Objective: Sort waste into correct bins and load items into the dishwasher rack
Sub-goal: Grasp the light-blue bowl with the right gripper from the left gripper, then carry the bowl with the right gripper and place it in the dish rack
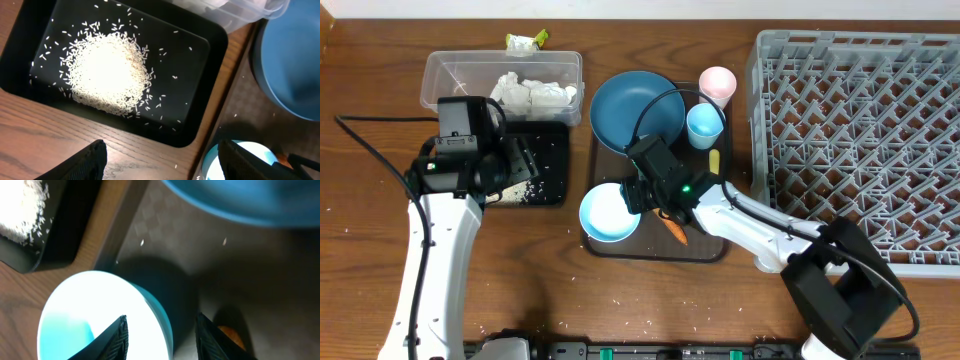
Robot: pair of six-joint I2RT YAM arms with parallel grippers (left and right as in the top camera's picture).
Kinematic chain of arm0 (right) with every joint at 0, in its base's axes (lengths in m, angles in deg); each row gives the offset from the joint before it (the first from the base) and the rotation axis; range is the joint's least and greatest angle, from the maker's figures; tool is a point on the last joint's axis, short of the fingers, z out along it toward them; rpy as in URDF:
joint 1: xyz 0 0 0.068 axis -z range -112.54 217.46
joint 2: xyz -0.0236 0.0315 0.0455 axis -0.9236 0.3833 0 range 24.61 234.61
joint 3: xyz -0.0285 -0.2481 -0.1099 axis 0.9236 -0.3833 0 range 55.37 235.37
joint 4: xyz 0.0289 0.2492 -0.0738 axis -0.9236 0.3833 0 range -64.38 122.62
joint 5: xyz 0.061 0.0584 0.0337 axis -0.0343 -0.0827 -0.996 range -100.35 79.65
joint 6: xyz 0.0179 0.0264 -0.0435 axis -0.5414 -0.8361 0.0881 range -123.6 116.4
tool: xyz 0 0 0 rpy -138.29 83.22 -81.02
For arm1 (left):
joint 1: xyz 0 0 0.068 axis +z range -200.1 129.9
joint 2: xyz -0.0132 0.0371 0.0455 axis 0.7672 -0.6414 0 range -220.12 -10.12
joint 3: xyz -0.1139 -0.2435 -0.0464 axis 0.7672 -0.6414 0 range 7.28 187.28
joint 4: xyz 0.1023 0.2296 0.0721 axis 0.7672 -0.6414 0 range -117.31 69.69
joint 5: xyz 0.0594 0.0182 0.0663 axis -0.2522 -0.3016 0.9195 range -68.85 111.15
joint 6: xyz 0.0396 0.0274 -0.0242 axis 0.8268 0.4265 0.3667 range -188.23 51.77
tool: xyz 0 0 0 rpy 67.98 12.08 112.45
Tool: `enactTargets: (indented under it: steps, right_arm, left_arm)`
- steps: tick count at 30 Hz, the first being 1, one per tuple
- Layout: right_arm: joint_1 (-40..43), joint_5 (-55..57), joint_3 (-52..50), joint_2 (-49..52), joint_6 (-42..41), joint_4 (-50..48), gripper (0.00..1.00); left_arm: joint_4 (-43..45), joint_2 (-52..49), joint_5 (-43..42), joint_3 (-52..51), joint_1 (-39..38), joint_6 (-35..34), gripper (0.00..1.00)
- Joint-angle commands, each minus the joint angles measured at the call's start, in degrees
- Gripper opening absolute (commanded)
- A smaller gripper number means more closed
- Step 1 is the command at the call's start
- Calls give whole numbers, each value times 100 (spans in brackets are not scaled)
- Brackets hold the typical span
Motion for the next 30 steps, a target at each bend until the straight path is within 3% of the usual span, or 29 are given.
enactTargets:
  steps: [1, 6, 13, 21, 28, 30]
  right_arm:
    - [-66, -398, 120, 181, -365, 42, 41]
    - [-66, -597, 120, 267, -485, 59, 36]
    - [-66, -597, 120, 267, -717, 302, 2]
    - [28, -621, 267, 205, -553, 361, 1]
    - [393, -422, 745, -697, 586, 890, 1]
    - [634, -142, 922, -1071, 835, 1073, 1]
  left_arm:
    - [-9, -129, 363, -76, 31, 15, 74]
    - [13, -157, 625, -76, 31, 13, 74]
    - [15, -160, 629, -79, 31, 15, 74]
    - [31, -160, 627, -79, 31, 15, 74]
    - [28, -160, 625, -79, 31, 15, 75]
    - [28, -160, 625, -76, 31, 15, 82]
